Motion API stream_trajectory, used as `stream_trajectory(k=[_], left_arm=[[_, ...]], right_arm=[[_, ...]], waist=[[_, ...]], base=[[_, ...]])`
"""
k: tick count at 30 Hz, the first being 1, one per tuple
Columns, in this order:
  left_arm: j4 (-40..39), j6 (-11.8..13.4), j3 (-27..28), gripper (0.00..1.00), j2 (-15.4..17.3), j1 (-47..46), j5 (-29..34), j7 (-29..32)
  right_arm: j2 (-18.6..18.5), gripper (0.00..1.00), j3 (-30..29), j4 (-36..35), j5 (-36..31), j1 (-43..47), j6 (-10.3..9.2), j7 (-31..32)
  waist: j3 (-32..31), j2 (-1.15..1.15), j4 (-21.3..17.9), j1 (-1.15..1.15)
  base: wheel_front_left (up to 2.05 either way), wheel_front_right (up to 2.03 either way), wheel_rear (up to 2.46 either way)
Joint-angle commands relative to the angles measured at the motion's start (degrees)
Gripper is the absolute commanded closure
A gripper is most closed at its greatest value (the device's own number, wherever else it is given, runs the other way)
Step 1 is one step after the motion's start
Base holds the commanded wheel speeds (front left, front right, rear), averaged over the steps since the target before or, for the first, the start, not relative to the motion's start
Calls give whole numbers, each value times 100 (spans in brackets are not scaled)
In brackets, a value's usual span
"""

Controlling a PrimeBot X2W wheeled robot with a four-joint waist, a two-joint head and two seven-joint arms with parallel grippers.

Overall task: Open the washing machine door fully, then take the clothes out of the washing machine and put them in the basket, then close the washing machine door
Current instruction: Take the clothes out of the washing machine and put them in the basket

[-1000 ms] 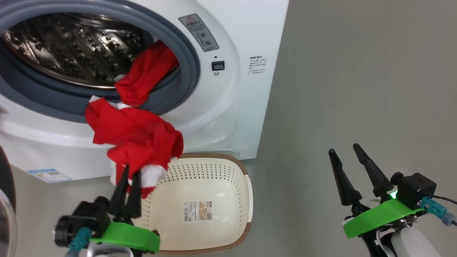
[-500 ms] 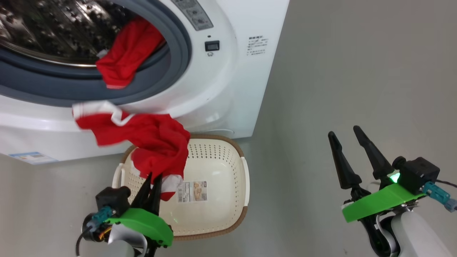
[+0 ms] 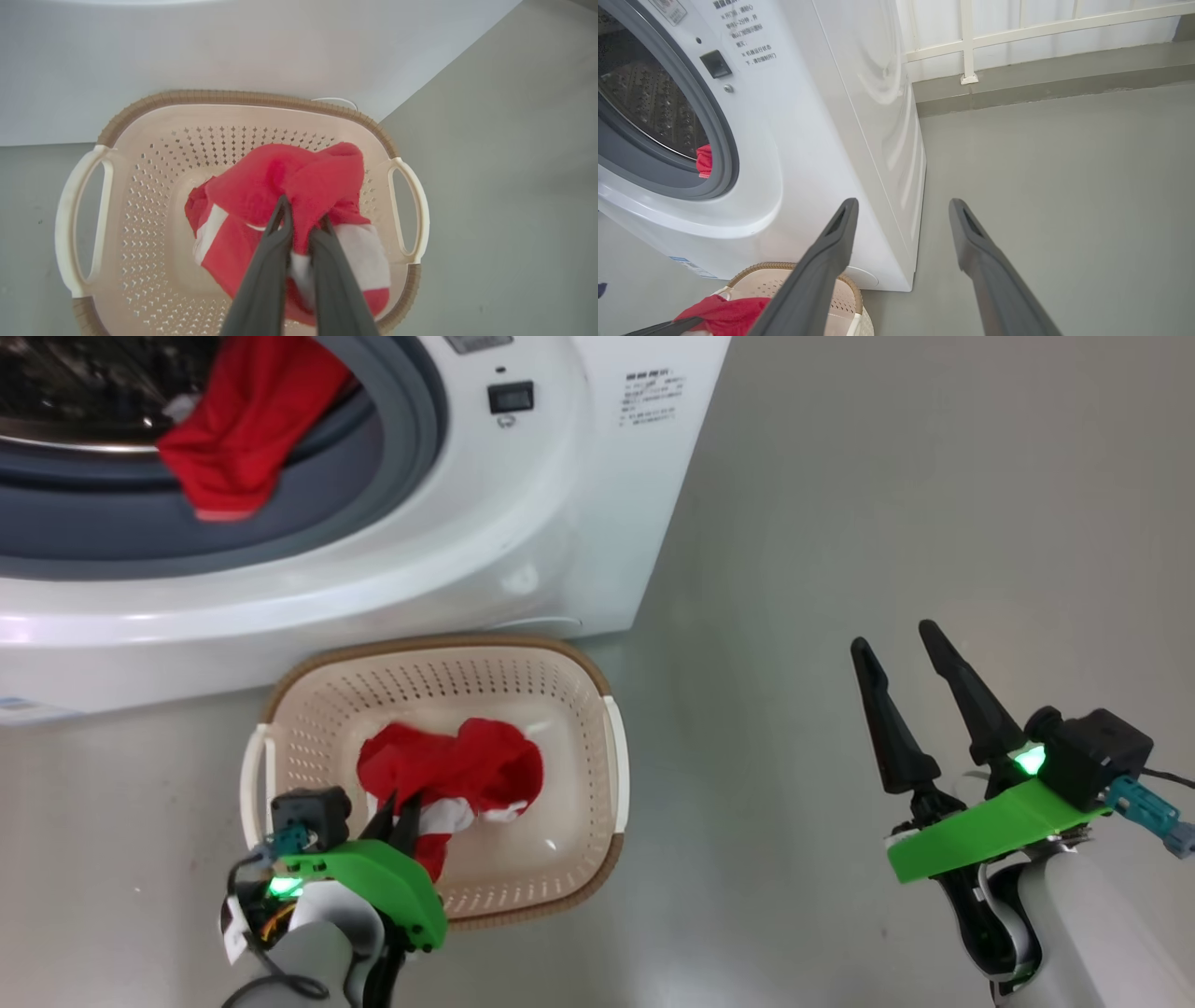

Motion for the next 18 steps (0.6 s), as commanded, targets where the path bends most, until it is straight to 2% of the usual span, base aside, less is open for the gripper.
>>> stream_trajectory(k=[1, 2, 9, 10, 11, 12, 13, 14, 18], left_arm=[[76, -5, 71, 100, 92, -90, -90, -34], [394, 11, -47, 100, 92, -257, -267, 79], [886, 83, -318, 100, 92, -659, -611, 130], [927, 84, -354, 95, 92, -701, -650, 113], [959, 85, -390, 73, 92, -738, -680, 93], [983, 84, -422, 61, 92, -766, -709, 71], [1002, 84, -456, 16, 92, -784, -739, 52], [1018, 84, -489, 0, 92, -794, -769, 37], [984, 74, -588, 0, 92, -796, -893, -22]], right_arm=[[-26, 0, 144, -133, 63, -43, 20, -36], [-20, 0, 169, -138, 68, -98, 20, -36], [-5, 0, 188, -152, 71, -246, 20, -36], [-5, 0, 183, -151, 71, -257, 20, -36], [-5, 0, 174, -150, 71, -265, 20, -36], [-4, 0, 164, -146, 71, -272, 20, -36], [-2, 0, 155, -140, 69, -275, 20, -36], [1, 0, 145, -129, 66, -273, 20, -36], [29, 0, 124, -85, 53, -231, 20, -36]], waist=[[157, 0, -86, 0], [244, 0, -119, 0], [467, 0, -182, 0], [482, 0, -183, 0], [494, 0, -184, 0], [498, 0, -183, 0], [492, 0, -180, 0], [478, 0, -175, 0], [342, 0, -126, 0]], base=[[0, 0, 0], [0, 0, 0], [0, 0, 0], [0, 0, 0], [0, 0, 0], [0, 0, 0], [0, 0, 0], [0, 0, 0], [0, 0, 0]])
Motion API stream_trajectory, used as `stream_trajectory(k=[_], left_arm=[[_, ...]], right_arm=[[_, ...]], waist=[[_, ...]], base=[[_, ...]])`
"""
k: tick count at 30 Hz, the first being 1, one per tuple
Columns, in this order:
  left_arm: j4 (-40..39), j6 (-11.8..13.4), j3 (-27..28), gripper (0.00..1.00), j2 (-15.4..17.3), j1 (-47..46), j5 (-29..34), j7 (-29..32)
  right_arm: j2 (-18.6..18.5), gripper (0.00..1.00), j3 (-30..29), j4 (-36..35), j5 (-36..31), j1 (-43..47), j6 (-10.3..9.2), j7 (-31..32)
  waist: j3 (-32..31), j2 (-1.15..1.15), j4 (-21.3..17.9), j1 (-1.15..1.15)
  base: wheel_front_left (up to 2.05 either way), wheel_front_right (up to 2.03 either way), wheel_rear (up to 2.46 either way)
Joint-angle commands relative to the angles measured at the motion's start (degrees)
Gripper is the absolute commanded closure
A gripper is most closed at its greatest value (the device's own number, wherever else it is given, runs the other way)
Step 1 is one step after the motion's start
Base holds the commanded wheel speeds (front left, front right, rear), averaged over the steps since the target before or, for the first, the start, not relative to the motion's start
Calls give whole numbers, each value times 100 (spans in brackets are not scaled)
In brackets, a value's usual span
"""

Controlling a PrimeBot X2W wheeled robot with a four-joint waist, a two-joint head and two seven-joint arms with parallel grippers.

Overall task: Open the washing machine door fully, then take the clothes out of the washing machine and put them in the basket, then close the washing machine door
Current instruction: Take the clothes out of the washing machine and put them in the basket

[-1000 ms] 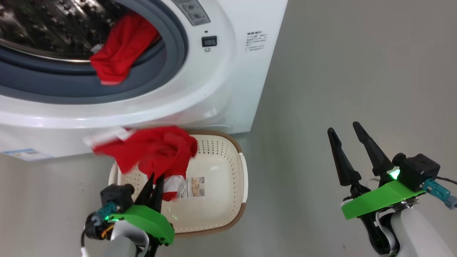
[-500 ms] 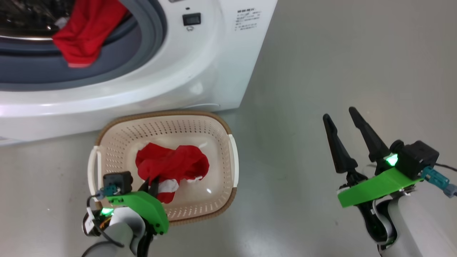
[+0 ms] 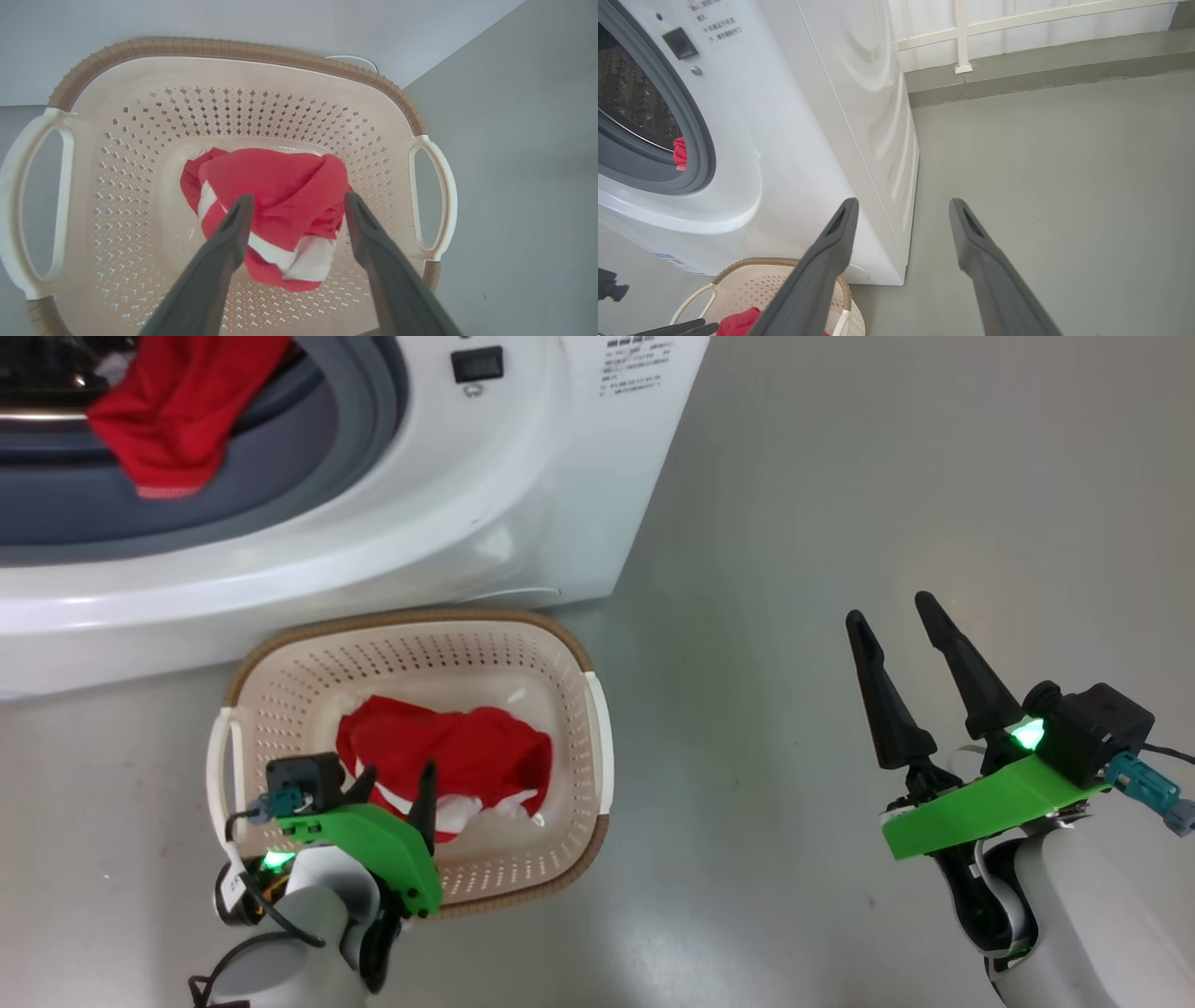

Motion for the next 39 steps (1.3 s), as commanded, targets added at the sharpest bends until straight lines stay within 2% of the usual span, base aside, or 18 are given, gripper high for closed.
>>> stream_trajectory(k=[1, 9, 17, 28, 35, 39], left_arm=[[-72, 23, 93, 0, 111, 8, -85, -94], [-712, 153, 264, 0, 111, 204, 80, -113], [-1683, 196, 667, 0, 212, 768, 711, -114], [-2967, 258, 1383, 0, 269, 1684, 1322, -114], [-4272, 304, 2031, 0, 233, 2482, 1849, -115], [-4825, 207, 2350, 0, 185, 2806, 1936, -115]], right_arm=[[19, 0, 81, -104, 49, 42, 20, -36], [23, 0, 75, -53, 59, 167, 20, -36], [15, 0, 61, 0, 72, 387, 20, -36], [2, 0, 44, 3, 66, 718, 20, -36], [-14, 0, -31, -93, 14, 955, 20, -36], [3, 0, -93, -165, -8, 1063, 20, -36]], waist=[[-106, 0, 48, 0], [-516, 0, 186, 0], [-1052, 0, 286, 0], [-1674, 0, 380, 0], [-2102, 0, 423, 0], [-2267, 0, 451, 0]], base=[[0, 0, 0], [0, 0, 0], [0, 0, 0], [0, 0, 0], [0, 0, 0], [0, 0, 0]])
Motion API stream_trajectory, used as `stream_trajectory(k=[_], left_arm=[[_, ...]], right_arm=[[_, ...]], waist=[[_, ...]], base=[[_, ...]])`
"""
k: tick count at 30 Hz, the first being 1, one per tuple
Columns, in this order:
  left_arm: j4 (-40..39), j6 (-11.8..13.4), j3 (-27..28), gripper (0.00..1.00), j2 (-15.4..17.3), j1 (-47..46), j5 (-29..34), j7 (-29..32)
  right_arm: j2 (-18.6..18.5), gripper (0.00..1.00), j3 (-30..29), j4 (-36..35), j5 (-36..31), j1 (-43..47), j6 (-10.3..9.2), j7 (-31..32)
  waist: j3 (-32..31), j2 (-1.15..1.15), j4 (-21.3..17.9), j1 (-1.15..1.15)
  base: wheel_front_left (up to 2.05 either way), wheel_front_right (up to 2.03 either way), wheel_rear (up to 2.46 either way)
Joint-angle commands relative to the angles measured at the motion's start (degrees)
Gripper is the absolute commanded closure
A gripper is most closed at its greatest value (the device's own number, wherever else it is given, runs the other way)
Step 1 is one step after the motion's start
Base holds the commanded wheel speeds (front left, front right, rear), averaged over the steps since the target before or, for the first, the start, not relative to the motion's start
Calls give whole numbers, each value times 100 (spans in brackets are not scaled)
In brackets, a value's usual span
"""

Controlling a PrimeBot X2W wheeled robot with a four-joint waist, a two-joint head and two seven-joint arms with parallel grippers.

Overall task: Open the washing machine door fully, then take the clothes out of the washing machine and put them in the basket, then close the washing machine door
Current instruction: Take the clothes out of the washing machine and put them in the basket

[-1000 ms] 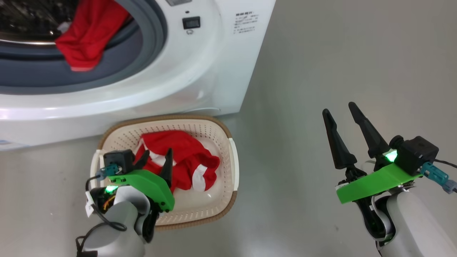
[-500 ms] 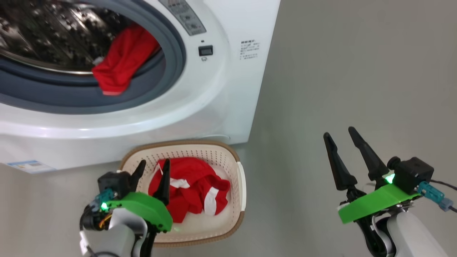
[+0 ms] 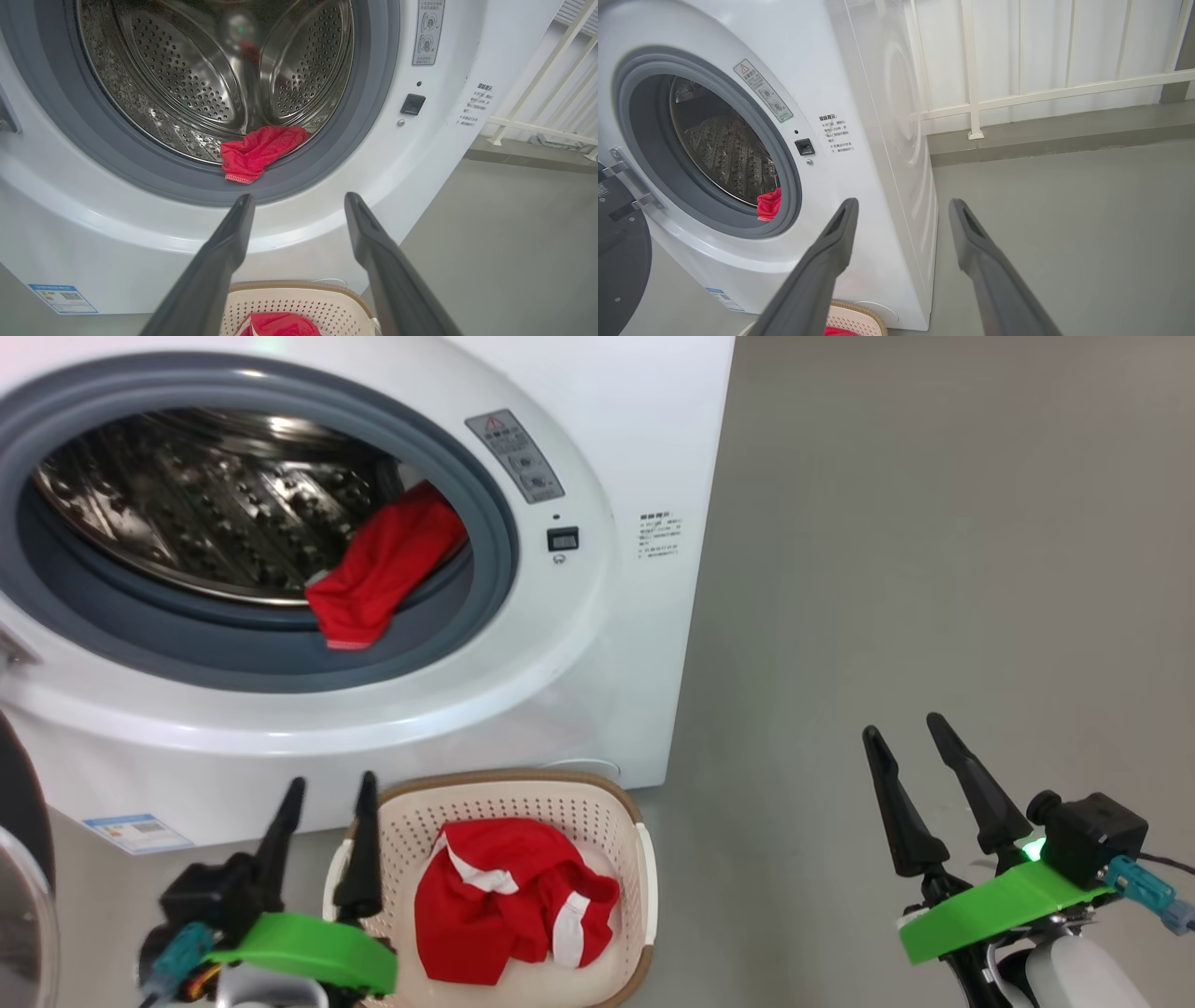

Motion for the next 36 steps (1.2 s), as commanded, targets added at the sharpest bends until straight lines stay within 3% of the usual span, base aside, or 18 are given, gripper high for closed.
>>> stream_trajectory(k=[1, 9, 16, 36], left_arm=[[-303, -69, 310, 0, 71, 89, -15, -70], [-1103, -279, 678, 0, 24, 583, 106, -70], [-1591, -270, 849, 0, 14, 1007, 517, -70], [-1734, -121, 980, 0, 11, 1551, 463, -70]], right_arm=[[-27, 0, 71, -195, -45, 49, 20, -36], [21, 0, -24, -328, -41, 236, 20, -36], [24, 0, -115, -375, -58, 433, 20, -36], [61, 0, -354, -454, -161, 780, 20, -36]], waist=[[-155, 0, 43, 0], [-364, 0, 44, 0], [-614, 0, 21, 0], [-939, 0, -11, 0]], base=[[0, 0, 0], [0, 0, 0], [0, 0, 0], [0, 0, 0]])
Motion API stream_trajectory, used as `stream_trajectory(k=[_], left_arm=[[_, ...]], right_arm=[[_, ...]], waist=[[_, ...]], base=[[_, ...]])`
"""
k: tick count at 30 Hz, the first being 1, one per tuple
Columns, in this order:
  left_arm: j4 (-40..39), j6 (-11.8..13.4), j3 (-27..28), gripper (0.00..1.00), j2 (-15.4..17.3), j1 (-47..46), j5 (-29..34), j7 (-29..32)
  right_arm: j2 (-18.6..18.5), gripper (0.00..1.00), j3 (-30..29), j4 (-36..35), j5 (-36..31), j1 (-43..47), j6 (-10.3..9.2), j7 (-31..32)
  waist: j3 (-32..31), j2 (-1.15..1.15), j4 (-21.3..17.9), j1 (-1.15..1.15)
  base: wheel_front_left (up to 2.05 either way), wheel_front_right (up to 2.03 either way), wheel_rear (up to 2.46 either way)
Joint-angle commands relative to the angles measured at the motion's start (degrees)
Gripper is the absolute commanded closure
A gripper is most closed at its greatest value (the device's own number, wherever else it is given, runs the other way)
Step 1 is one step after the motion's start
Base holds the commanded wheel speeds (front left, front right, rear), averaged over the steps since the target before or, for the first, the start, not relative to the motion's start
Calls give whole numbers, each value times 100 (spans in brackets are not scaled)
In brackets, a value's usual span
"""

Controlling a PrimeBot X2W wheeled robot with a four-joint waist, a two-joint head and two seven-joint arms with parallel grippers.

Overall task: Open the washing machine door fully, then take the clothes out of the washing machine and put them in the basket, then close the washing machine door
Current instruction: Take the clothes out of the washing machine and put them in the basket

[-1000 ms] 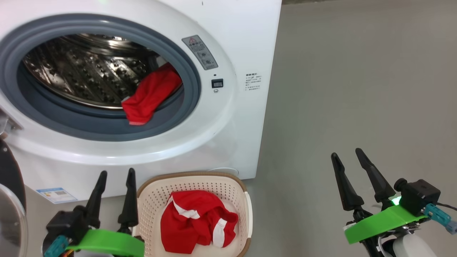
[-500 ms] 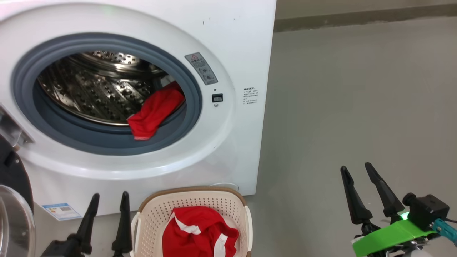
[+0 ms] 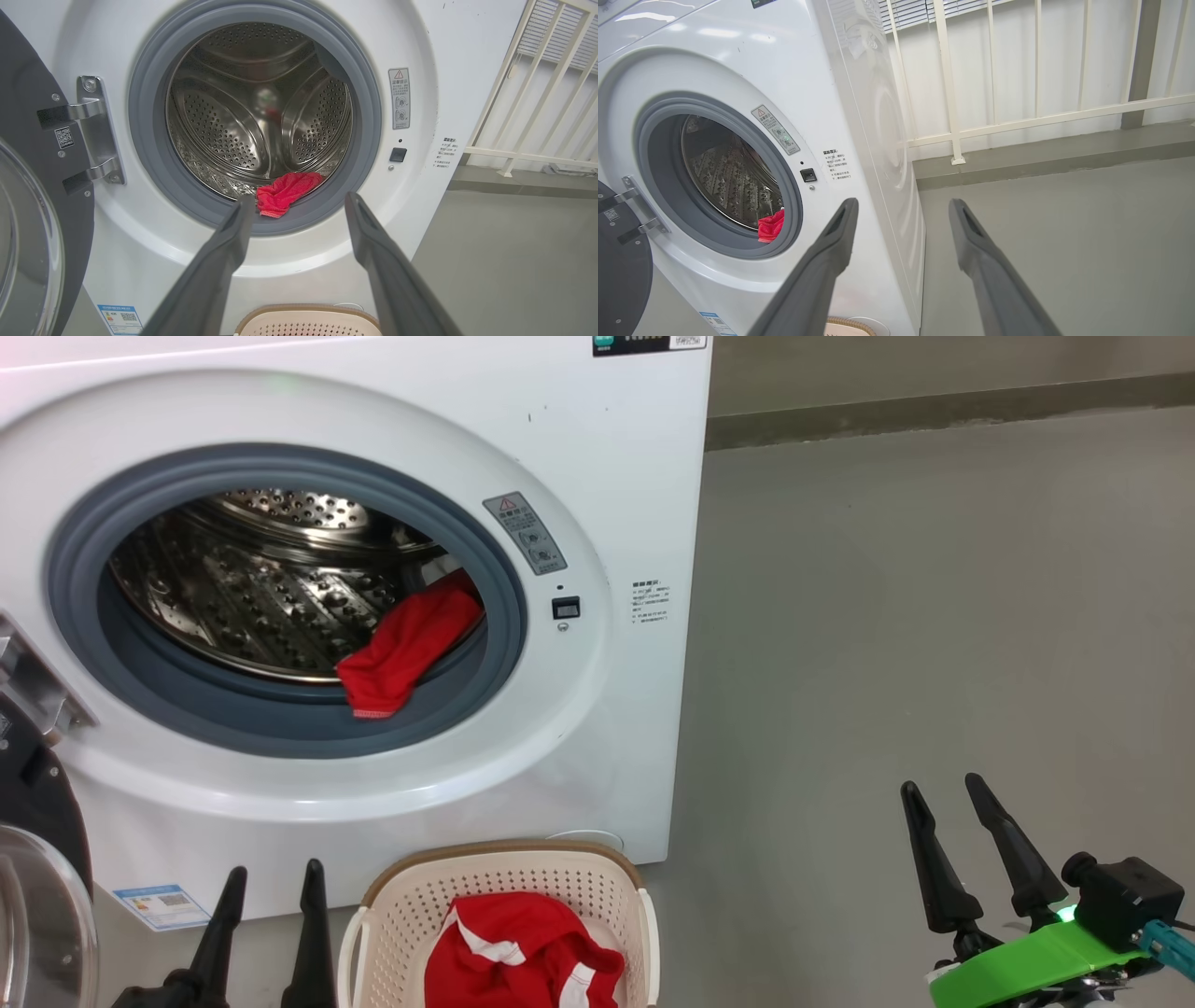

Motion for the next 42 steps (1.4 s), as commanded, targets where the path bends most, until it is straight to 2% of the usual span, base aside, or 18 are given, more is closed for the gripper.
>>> stream_trajectory(k=[1, 24, 42], left_arm=[[-157, 60, 181, 0, 47, -69, 52, -69], [-83, 123, 18, 0, 47, -120, -86, -69], [784, -148, 71, 0, 47, -1571, -68, -69]], right_arm=[[-34, 0, 90, -138, -67, -31, 20, -36], [-30, 0, 99, -139, -91, 40, 20, -36], [-210, 0, 230, -193, -54, -306, 20, -36]], waist=[[5, 0, -1, 0], [114, 0, 126, 0], [868, 0, 212, 0]], base=[[0, 0, 0], [0, 0, 0], [0, 0, 0]])
